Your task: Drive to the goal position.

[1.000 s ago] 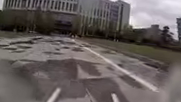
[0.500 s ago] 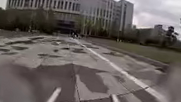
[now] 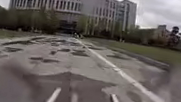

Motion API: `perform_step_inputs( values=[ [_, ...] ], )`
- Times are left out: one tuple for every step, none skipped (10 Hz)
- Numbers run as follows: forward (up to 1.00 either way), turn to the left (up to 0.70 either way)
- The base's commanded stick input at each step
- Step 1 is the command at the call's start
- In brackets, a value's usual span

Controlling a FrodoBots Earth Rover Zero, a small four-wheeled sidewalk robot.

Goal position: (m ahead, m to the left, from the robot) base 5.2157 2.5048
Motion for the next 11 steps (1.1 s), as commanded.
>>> perform_step_inputs(
  values=[
    [1.00, 0.00],
    [1.00, 0.00],
    [1.00, 0.00],
    [1.00, 0.00],
    [1.00, 0.00],
    [1.00, 0.00],
    [1.00, -0.13],
    [1.00, -0.27],
    [1.00, -0.27],
    [1.00, -0.27],
    [1.00, -0.27]
  ],
)
